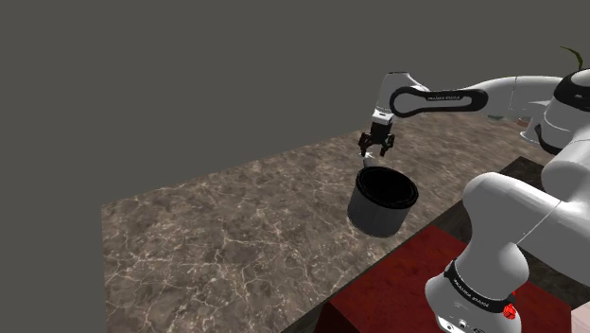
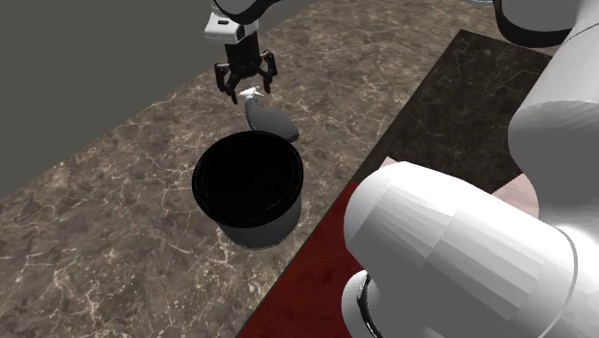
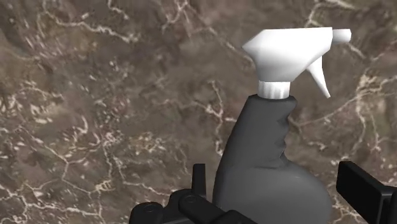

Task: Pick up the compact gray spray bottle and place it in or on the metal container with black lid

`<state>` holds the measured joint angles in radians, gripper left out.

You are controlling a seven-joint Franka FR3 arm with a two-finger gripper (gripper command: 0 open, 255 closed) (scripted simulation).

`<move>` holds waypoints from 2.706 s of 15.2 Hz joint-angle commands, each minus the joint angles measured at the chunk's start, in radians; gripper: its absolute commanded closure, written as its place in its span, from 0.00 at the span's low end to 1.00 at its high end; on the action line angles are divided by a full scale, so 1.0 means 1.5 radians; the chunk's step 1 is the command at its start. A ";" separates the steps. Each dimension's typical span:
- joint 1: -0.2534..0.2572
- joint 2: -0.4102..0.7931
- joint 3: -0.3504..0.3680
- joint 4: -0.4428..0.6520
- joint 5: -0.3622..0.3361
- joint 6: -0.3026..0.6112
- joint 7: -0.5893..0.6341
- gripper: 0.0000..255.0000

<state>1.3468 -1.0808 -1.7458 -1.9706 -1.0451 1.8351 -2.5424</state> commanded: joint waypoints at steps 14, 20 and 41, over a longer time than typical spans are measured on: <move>0.016 -0.021 -0.042 -0.013 -0.041 0.037 0.004 0.00; 0.016 -0.021 -0.042 -0.013 -0.041 0.037 0.004 1.00; -0.024 0.033 0.066 0.005 0.043 -0.047 -0.018 1.00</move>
<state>1.3105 -1.0346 -1.6531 -1.9682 -0.9855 1.7705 -2.5671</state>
